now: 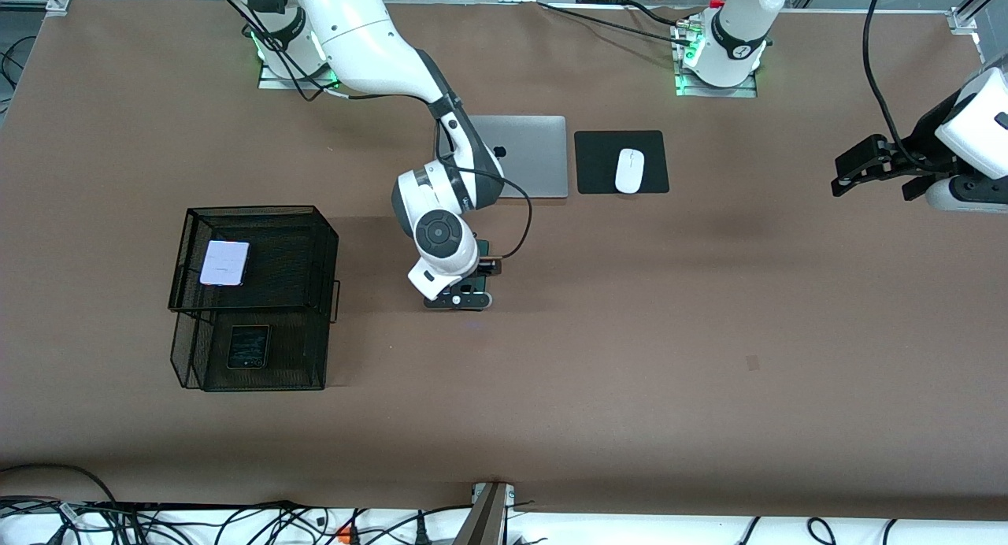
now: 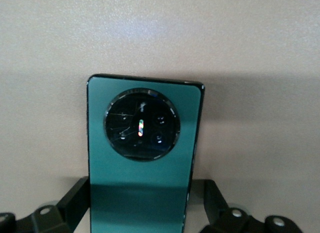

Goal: Place phones with both arms
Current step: 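Carry the green phone to the mesh holder with the right gripper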

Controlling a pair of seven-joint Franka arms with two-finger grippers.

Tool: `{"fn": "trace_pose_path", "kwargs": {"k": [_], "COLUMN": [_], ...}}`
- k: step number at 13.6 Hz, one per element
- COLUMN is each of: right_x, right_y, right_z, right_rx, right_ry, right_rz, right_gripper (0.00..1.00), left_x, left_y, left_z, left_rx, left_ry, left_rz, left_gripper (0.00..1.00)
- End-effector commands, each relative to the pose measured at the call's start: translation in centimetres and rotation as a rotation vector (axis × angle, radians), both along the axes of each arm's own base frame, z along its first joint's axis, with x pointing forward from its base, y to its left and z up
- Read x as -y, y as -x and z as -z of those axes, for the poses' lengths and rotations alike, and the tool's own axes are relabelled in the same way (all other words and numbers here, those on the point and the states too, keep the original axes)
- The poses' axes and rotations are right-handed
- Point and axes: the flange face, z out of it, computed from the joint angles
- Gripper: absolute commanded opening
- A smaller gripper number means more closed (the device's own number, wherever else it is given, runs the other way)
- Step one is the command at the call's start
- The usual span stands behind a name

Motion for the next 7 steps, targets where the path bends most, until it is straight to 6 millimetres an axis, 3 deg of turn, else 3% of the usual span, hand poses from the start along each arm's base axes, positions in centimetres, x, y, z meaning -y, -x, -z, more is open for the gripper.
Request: {"fn": "trace_pose_path", "kwargs": {"k": [1, 2, 4, 6, 7], "right_x": [-0.48, -0.48, -0.48, -0.49, -0.45], "right_y": [0.52, 0.5, 0.5, 0.5, 0.43], "right_z": [1.0, 0.99, 0.99, 0.89, 0.76], "right_rx": [0.018, 0.02, 0.02, 0.02, 0.022], "right_ry": [-0.003, -0.002, -0.003, -0.003, -0.002], "right_rz": [-0.01, -0.013, -0.01, -0.013, -0.013], "right_gripper": [0.9, 0.82, 0.46, 0.4, 0.3], "left_x": [-0.01, -0.14, 0.09, 0.22, 0.22], "left_y": [-0.02, -0.2, -0.41, -0.28, -0.23], "left_z": [0.52, 0.88, 1.18, 1.03, 0.88], "left_rx": [-0.004, -0.009, -0.014, -0.015, -0.014], "left_ry": [0.003, -0.002, 0.003, 0.007, 0.007], "left_rz": [-0.004, -0.005, -0.002, -0.006, -0.009], "left_gripper": [1.0, 1.0, 1.0, 1.0, 1.0]}}
